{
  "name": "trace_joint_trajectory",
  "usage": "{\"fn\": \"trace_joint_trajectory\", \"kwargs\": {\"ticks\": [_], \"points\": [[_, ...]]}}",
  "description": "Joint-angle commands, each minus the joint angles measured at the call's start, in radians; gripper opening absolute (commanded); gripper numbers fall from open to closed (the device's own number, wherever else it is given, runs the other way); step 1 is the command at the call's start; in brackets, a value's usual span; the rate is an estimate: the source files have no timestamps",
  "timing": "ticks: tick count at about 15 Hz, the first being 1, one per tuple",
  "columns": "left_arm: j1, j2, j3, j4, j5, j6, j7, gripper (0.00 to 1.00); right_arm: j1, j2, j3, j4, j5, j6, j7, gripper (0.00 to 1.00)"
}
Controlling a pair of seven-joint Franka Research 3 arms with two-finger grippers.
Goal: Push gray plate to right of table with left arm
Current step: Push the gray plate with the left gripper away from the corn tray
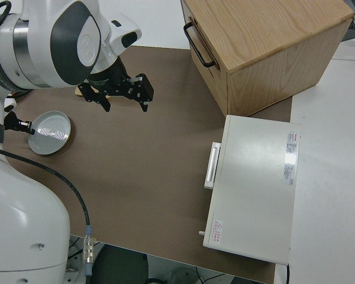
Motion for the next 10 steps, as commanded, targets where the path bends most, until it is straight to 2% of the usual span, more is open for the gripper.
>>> {"fn": "trace_joint_trajectory", "kwargs": {"ticks": [1,10], "points": [[-0.048,0.045,-0.006,0.015,-0.008,0.017,-0.050,0.00,-0.019,-0.002,0.016,0.009,0.004,-0.016,0.013,0.983],[-0.049,0.083,-0.136,0.060,-0.014,0.041,-0.194,0.00,-0.019,-0.002,0.016,0.009,0.004,-0.016,0.013,0.983]]}}
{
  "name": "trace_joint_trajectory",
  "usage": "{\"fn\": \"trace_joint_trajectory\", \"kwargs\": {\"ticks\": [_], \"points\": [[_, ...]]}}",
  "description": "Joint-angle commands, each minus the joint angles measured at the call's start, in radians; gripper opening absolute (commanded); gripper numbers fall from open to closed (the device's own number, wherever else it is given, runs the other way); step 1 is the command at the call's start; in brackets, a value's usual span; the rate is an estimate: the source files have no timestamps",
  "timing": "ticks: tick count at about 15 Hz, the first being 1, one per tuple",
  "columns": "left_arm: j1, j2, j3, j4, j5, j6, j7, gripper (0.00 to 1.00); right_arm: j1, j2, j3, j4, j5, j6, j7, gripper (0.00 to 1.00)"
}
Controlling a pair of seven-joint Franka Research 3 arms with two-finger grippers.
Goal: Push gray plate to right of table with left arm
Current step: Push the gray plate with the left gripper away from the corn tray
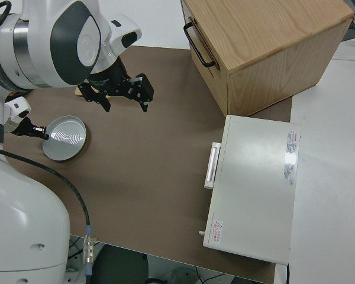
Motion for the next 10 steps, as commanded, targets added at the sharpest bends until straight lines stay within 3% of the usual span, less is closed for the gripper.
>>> {"fn": "trace_joint_trajectory", "kwargs": {"ticks": [1,10], "points": [[-0.019,0.062,-0.046,0.038,-0.012,0.028,-0.069,0.00,-0.020,-0.002,0.016,0.009,0.004,-0.016,0.013,0.983],[-0.136,0.127,-0.061,0.130,-0.008,0.028,-0.225,0.00,-0.020,-0.002,0.016,0.009,0.004,-0.016,0.012,0.983]]}}
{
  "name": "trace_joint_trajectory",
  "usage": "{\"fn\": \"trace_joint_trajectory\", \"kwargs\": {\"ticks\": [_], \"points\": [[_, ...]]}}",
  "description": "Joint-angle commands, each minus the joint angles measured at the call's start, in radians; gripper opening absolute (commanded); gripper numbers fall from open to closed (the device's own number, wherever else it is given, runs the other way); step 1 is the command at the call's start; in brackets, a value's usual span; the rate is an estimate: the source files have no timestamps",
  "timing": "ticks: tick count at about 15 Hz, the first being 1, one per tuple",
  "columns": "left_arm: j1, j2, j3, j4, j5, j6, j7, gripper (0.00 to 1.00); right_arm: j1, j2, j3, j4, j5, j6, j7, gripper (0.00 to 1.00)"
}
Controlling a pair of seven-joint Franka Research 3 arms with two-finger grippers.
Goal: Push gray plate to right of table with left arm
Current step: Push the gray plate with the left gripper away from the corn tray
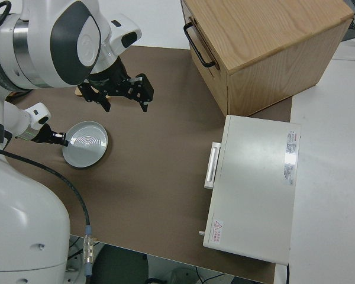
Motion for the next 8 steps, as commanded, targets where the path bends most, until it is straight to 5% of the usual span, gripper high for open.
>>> {"fn": "trace_joint_trajectory", "kwargs": {"ticks": [1,8], "points": [[-0.063,0.073,0.005,0.062,-0.005,0.011,-0.066,0.00,-0.020,-0.002,0.016,0.009,0.004,-0.016,0.013,0.983],[-0.149,0.135,0.005,0.159,0.004,0.010,-0.177,0.00,-0.020,-0.002,0.016,0.009,0.004,-0.016,0.012,0.983]]}}
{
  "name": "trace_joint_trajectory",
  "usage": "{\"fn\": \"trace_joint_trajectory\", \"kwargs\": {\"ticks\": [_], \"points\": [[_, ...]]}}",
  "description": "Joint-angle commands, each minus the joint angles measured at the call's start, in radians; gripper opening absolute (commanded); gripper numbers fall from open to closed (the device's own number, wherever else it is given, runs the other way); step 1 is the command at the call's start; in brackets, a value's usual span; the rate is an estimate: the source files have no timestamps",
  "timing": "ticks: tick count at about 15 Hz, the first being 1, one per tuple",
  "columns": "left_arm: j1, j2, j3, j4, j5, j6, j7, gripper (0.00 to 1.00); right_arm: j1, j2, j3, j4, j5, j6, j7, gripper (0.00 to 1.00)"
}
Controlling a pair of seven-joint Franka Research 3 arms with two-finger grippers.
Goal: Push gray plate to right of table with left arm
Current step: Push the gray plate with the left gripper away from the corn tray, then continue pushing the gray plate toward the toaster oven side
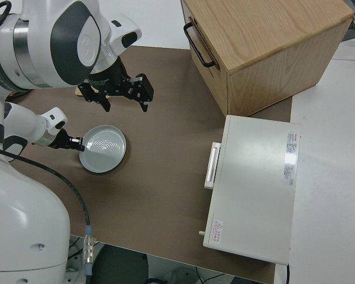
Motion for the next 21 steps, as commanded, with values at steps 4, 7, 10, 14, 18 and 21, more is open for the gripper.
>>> {"fn": "trace_joint_trajectory", "kwargs": {"ticks": [4,7,10,14,18,21], "points": [[-0.082,0.101,0.008,0.113,0.030,0.004,-0.116,0.00,-0.019,-0.002,0.016,0.009,0.004,-0.016,0.013,0.983],[-0.116,0.127,0.008,0.158,0.061,0.004,-0.177,0.00,-0.019,-0.002,0.016,0.009,0.004,-0.016,0.013,0.983],[-0.150,0.151,0.011,0.187,0.063,0.003,-0.197,0.00,-0.020,-0.002,0.016,0.009,0.004,-0.016,0.012,0.983],[-0.173,0.187,0.011,0.208,0.110,0.003,-0.258,0.00,-0.019,-0.002,0.016,0.009,0.004,-0.016,0.012,0.983],[-0.185,0.197,0.008,0.230,0.124,0.003,-0.268,0.00,-0.020,-0.002,0.016,0.009,0.004,-0.016,0.013,0.983],[-0.185,0.197,0.010,0.230,0.124,0.004,-0.268,0.02,-0.019,-0.002,0.016,0.009,0.004,-0.016,0.012,0.983]]}}
